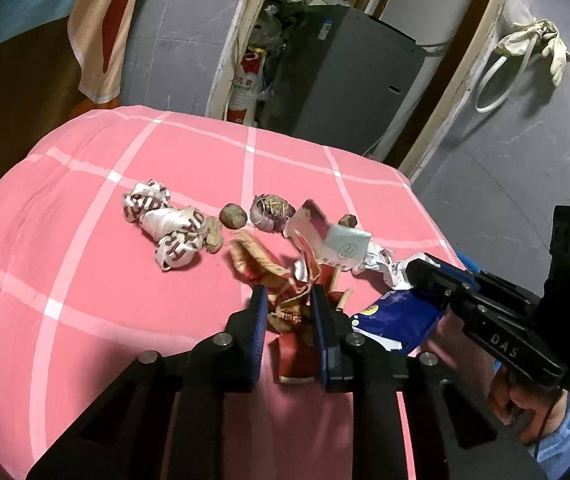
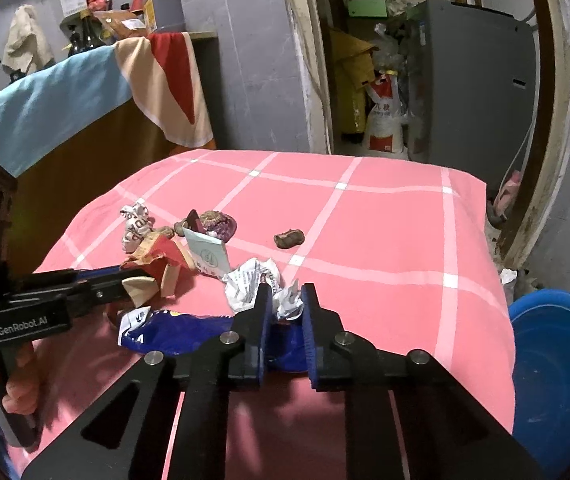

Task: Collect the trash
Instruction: 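Grasp the white wrapper with the right gripper while the left grasps a red wrapper, then carry both wrappers over the blue bucket and open both grippers, then move both grippers back to the table toward the blue wrapper, then grasp the blue wrapper with the right gripper while the left grasps the red wrapper, then carry the blue and red wrappers over the blue bucket with both grippers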

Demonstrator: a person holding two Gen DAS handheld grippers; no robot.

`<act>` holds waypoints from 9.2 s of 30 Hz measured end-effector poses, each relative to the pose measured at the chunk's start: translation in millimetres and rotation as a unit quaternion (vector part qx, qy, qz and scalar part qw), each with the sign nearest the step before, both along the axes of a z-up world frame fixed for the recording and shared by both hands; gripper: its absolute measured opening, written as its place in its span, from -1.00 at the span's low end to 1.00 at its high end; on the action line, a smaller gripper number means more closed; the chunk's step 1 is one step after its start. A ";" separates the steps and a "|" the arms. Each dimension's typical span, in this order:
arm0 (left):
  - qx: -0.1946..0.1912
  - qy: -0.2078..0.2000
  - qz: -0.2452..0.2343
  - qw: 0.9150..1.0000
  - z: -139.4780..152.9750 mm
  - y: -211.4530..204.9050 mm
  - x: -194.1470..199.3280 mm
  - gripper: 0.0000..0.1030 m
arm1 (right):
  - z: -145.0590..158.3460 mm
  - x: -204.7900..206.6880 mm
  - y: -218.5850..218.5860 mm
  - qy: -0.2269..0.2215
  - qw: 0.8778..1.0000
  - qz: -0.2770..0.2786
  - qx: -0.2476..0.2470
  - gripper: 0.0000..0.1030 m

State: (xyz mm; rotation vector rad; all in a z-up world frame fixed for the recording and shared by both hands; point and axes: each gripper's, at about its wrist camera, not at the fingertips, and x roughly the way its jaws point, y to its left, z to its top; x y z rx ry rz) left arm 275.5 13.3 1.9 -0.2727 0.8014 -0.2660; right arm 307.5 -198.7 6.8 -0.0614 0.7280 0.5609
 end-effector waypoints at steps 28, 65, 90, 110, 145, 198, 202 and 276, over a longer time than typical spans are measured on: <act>-0.005 -0.063 0.010 0.998 20.6 -5.4 -46.5 -0.90 | 26.9 -43.1 -36.3 -0.075 0.995 -0.023 0.057 -0.86; -0.018 -0.356 -0.094 0.930 115.5 -201.5 -70.6 -0.90 | 102.0 -148.2 -174.4 -0.394 0.871 -0.282 0.077 -0.86; -0.022 -0.094 -0.171 0.981 45.2 -278.2 22.5 -0.88 | 44.2 -78.5 -234.0 -0.145 0.917 -0.364 0.072 -0.82; -0.027 -0.142 -0.108 0.984 66.9 -216.4 3.7 0.14 | 53.4 -86.9 -231.7 -0.174 0.914 -0.352 0.100 0.11; 0.064 -0.276 0.118 0.952 77.0 -24.6 -95.8 0.95 | 74.9 -115.5 -94.7 -0.301 0.934 -0.146 0.123 1.00; 0.065 -0.049 0.062 0.995 8.7 9.3 -23.4 0.73 | -15.6 -23.4 -13.1 -0.003 0.998 -0.042 -0.042 0.98; 0.074 -0.031 0.031 0.996 2.7 -2.0 -7.8 0.17 | -16.0 -24.3 -10.9 -0.008 0.998 -0.040 -0.049 0.98; 0.028 -0.101 0.051 0.993 29.2 6.0 -62.9 -0.89 | 16.8 -83.3 -28.9 -0.141 0.990 -0.031 0.007 -0.48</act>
